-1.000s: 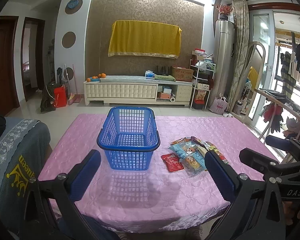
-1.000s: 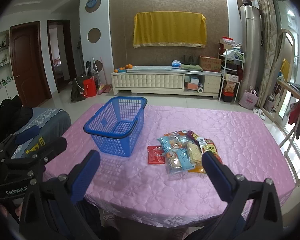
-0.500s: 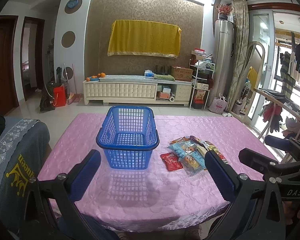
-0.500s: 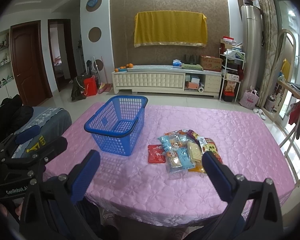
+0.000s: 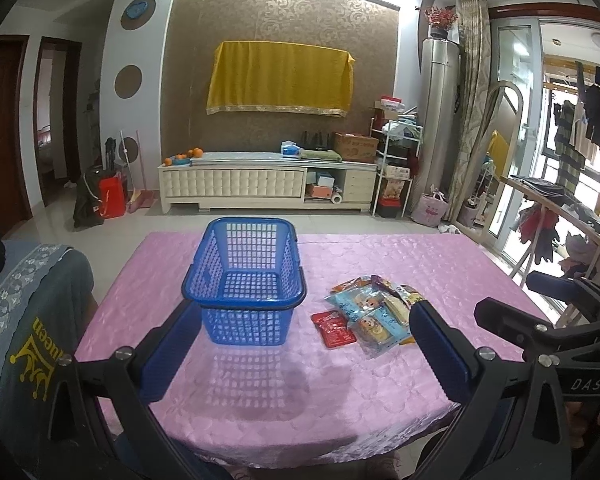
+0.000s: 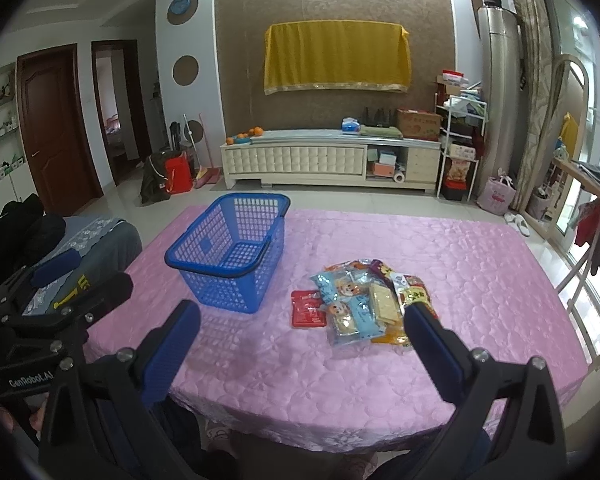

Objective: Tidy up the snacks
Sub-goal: 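Reach the left tool into the snack pile and grasp a blue-and-white bread packet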

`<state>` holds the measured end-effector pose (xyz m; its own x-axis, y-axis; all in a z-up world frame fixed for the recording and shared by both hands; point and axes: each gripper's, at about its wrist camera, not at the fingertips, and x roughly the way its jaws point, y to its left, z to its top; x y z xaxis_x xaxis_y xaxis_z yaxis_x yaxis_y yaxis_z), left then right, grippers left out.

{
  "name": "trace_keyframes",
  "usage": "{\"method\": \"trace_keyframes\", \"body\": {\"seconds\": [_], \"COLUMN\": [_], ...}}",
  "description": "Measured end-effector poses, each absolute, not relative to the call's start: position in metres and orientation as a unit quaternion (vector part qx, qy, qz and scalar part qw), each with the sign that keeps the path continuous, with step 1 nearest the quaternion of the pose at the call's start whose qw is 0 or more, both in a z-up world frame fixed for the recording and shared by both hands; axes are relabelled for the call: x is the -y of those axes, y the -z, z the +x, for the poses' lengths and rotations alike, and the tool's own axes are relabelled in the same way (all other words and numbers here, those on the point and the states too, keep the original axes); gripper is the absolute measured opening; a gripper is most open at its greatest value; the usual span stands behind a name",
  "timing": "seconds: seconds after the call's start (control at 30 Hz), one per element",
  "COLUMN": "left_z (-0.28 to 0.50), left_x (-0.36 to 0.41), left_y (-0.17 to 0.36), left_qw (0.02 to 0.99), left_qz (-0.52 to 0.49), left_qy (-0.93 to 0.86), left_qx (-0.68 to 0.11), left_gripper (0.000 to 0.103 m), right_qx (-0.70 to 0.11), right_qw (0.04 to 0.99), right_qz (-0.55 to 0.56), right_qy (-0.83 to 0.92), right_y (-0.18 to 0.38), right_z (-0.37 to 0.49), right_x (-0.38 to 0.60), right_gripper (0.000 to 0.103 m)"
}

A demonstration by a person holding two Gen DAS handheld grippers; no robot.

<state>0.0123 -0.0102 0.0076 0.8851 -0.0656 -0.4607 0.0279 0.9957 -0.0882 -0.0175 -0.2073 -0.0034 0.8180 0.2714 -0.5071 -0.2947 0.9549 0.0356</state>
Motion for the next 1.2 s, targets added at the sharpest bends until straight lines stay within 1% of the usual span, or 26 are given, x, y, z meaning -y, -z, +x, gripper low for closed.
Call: {"method": "trace_keyframes", "body": {"seconds": [0.33, 0.6, 0.73, 0.9, 1.03, 1.2], "left_z": [0.067, 0.129, 0.157, 0.194, 0.219, 0.249], "left_x": [0.048, 0.095, 0.117, 0.134, 0.138, 0.139], "left_y": [-0.013, 0.008, 0.033, 0.083, 0.117, 0.155], "left_qw": [0.962, 0.947, 0.931, 0.905, 0.883, 0.857], "left_qz": [-0.029, -0.009, 0.0, -0.011, -0.027, -0.04], "left_qy": [0.059, 0.076, 0.086, 0.072, 0.063, 0.033], "left_qx": [-0.263, -0.312, -0.354, -0.419, -0.464, -0.513], "left_gripper": [0.103, 0.103, 0.103, 0.103, 0.103, 0.103], "right_qx": [-0.26, -0.289, -0.312, -0.363, -0.402, -0.433], "right_qw": [0.953, 0.949, 0.945, 0.928, 0.912, 0.897], "right_qz": [-0.01, 0.014, 0.015, 0.021, 0.023, 0.025], "right_qy": [-0.155, -0.122, -0.096, -0.083, -0.081, -0.083], "right_y": [-0.014, 0.005, 0.029, 0.074, 0.109, 0.14], "right_z": [0.018, 0.075, 0.099, 0.133, 0.158, 0.181], "right_x": [0.246, 0.298, 0.318, 0.336, 0.343, 0.349], "right_gripper": [0.103, 0.103, 0.103, 0.103, 0.103, 0.103]}}
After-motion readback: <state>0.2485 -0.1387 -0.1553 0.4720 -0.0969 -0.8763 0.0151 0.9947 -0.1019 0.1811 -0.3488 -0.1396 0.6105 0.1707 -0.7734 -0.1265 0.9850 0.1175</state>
